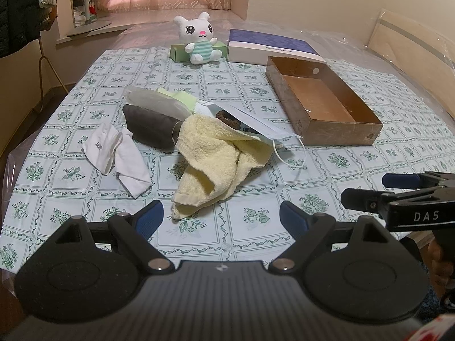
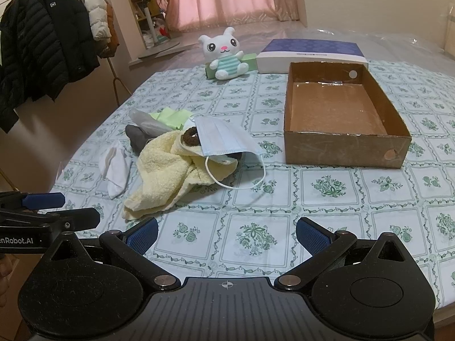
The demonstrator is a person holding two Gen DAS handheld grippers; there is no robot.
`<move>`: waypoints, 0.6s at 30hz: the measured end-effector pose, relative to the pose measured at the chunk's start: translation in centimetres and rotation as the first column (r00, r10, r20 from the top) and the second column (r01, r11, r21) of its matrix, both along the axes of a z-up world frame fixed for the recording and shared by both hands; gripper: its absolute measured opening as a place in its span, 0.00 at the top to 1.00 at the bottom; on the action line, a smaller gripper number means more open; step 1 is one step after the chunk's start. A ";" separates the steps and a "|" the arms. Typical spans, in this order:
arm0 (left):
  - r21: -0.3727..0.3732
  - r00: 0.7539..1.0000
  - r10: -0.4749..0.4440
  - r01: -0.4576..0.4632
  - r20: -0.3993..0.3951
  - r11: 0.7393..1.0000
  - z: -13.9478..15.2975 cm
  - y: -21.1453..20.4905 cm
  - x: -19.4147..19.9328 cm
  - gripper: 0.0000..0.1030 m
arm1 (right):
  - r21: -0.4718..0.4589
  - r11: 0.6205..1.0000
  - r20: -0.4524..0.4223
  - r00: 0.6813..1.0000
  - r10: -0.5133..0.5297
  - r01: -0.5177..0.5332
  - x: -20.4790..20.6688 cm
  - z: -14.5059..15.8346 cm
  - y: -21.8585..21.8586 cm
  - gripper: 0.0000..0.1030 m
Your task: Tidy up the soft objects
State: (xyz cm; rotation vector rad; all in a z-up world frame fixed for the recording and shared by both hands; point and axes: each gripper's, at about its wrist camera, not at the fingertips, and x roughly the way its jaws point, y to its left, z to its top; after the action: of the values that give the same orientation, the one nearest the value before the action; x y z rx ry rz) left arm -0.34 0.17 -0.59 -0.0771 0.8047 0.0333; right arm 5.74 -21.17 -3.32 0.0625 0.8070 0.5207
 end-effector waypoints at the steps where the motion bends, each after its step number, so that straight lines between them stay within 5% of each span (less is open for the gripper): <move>1: 0.000 1.000 -0.001 0.001 0.000 1.000 0.0 0.0 0.0 0.15 | 0.000 1.000 0.000 1.000 0.000 0.000 0.0 0.0 0.0 0.00; 18: -0.001 1.000 -0.001 0.001 -0.001 1.000 0.0 0.3 0.2 0.15 | -0.001 1.000 -0.001 1.000 0.004 -0.004 0.0 -0.1 0.3 0.00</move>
State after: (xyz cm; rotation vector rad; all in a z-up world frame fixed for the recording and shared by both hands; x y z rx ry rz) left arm -0.11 0.47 -0.61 -0.0783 0.8060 0.0322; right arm 5.78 -20.89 -3.41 0.0600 0.8083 0.5235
